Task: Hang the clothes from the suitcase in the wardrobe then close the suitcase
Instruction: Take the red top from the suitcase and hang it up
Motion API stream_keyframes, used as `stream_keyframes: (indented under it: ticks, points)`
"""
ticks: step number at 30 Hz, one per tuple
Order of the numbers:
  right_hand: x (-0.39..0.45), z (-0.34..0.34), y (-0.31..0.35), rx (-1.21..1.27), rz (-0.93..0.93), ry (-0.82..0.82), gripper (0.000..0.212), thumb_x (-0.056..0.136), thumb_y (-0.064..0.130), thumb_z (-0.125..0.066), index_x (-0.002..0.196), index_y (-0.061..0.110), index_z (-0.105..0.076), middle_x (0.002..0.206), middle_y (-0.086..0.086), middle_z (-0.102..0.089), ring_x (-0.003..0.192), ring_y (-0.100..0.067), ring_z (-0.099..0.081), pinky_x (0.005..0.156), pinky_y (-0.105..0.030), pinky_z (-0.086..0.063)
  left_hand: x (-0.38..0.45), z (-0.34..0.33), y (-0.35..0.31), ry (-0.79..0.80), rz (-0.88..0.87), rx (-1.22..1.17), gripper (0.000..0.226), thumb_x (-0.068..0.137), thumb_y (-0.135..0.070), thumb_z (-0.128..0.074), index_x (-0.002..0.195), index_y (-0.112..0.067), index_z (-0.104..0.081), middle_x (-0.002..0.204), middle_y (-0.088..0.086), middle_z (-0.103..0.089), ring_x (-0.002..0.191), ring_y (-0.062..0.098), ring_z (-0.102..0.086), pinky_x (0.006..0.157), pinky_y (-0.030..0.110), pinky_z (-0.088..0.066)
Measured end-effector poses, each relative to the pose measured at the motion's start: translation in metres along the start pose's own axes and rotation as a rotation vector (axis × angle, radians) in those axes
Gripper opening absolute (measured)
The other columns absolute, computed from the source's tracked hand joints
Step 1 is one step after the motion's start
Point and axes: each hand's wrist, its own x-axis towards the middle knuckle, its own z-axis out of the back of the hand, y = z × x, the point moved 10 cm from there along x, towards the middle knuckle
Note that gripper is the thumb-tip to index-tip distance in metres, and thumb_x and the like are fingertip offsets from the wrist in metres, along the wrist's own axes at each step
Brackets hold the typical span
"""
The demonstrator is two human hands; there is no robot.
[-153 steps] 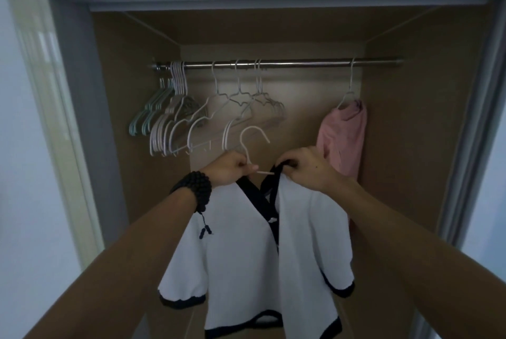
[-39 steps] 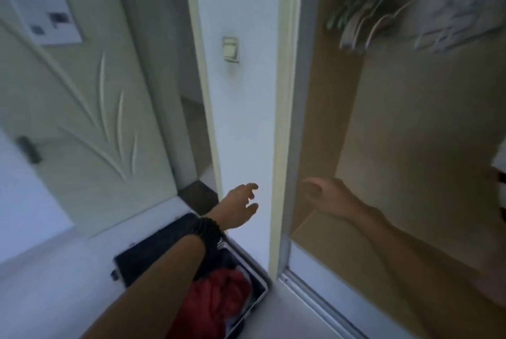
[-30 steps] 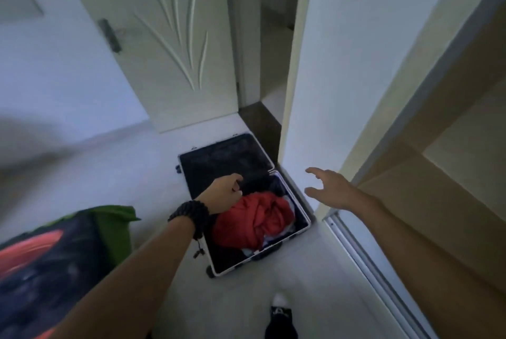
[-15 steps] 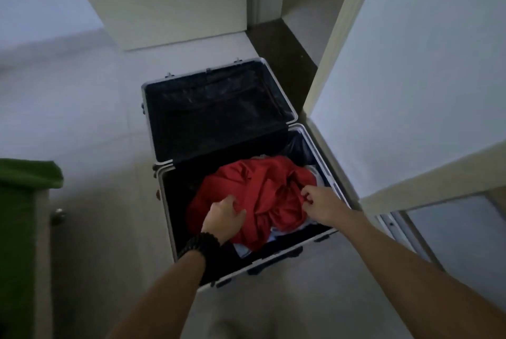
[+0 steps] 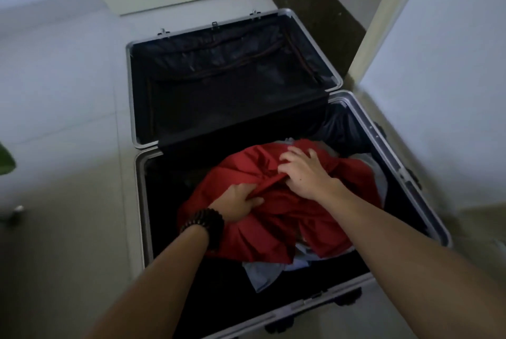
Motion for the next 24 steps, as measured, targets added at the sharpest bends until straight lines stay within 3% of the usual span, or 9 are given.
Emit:
stream_keyframes:
  ticks: [3,6,8,10,13,15,18,20,24]
  points:
    - [-0.025,0.072,0.009,0.382,0.067,-0.144,0.027,0.082,0.031,-0.043,0.085,0.019,-0.068,0.089,0.0,-0.07,0.093,-0.023,-0.066,0.088,-0.035,-0.045,-0.035,0.068,-0.032,-0.069,-0.052,-0.06,0.012,0.094,-0.02,-0.059,0.101,-0.02,-0.068,0.085,-0.012,-0.066,0.073,-0.005,-0.056,0.074,0.015,-0.04]
    - [-0.06,0.165,0.007,0.61,-0.023,-0.171,0.024,0.093,0.03,-0.055,0.074,0.017,-0.065,0.066,0.001,-0.065,0.063,-0.013,-0.064,0.063,-0.032,-0.052,-0.082,0.151,-0.09,-0.149,-0.058,-0.005,0.019,0.091,-0.007,-0.056,0.102,-0.018,-0.067,0.083,-0.01,-0.063,0.072,0.0,-0.056,0.068,0.008,-0.039]
    - [-0.085,0.231,0.012,0.582,-0.019,-0.22,0.031,0.091,0.037,-0.062,0.07,0.015,-0.066,0.061,0.002,-0.062,0.059,-0.008,-0.06,0.058,-0.024,-0.046,-0.11,0.198,-0.132,-0.195,-0.057,0.038,0.03,0.086,0.003,-0.05,0.103,-0.016,-0.067,0.084,-0.006,-0.062,0.077,0.006,-0.056,0.065,0.003,-0.037]
    - [-0.118,0.315,0.021,0.535,-0.023,-0.234,0.033,0.087,0.043,-0.065,0.068,0.017,-0.065,0.061,0.005,-0.061,0.06,-0.006,-0.058,0.058,-0.023,-0.043,-0.148,0.248,-0.19,-0.22,-0.054,0.093,0.03,0.082,0.005,-0.046,0.094,-0.015,-0.065,0.079,-0.003,-0.06,0.075,0.014,-0.057,0.063,0.008,-0.041]
    - [-0.175,0.445,0.033,0.478,-0.043,-0.176,0.033,0.086,0.048,-0.064,0.065,0.023,-0.059,0.058,0.011,-0.056,0.057,-0.001,-0.054,0.056,-0.021,-0.039,-0.211,0.331,-0.294,-0.346,-0.121,0.144,0.022,0.071,-0.008,-0.039,0.074,-0.023,-0.055,0.072,0.001,-0.059,0.07,0.027,-0.06,0.064,0.039,-0.052]
    - [-0.211,0.524,0.04,0.422,-0.053,-0.171,0.038,0.086,0.049,-0.064,0.065,0.017,-0.06,0.058,0.009,-0.057,0.057,-0.003,-0.054,0.057,-0.024,-0.042,-0.248,0.38,-0.355,-0.398,-0.164,0.172,0.023,0.062,-0.013,-0.035,0.07,-0.025,-0.053,0.072,0.003,-0.061,0.071,0.031,-0.061,0.063,0.044,-0.053]
    - [-0.271,0.645,0.044,0.364,-0.067,-0.207,0.036,0.084,0.047,-0.068,0.067,0.018,-0.058,0.057,0.011,-0.055,0.056,-0.001,-0.054,0.056,-0.018,-0.042,-0.298,0.455,-0.442,-0.458,-0.242,0.238,0.018,0.067,-0.01,-0.044,0.072,-0.018,-0.06,0.074,0.009,-0.066,0.075,0.035,-0.062,0.063,0.041,-0.051]
    - [-0.315,0.724,0.051,0.286,-0.081,-0.237,0.029,0.085,0.036,-0.069,0.066,0.024,-0.051,0.057,0.014,-0.05,0.055,0.004,-0.051,0.055,-0.018,-0.038,-0.338,0.512,-0.501,-0.526,-0.272,0.266,0.014,0.072,-0.002,-0.052,0.071,-0.012,-0.061,0.073,0.011,-0.066,0.074,0.034,-0.061,0.061,0.034,-0.044]
    - [-0.406,0.867,0.072,0.147,-0.155,-0.416,0.025,0.086,0.022,-0.066,0.068,0.02,-0.049,0.056,0.014,-0.047,0.053,0.002,-0.046,0.058,-0.023,-0.035,-0.414,0.6,-0.621,-0.57,-0.401,0.267,0.017,0.076,0.001,-0.046,0.074,-0.009,-0.059,0.072,0.011,-0.062,0.069,0.031,-0.056,0.062,0.033,-0.042]
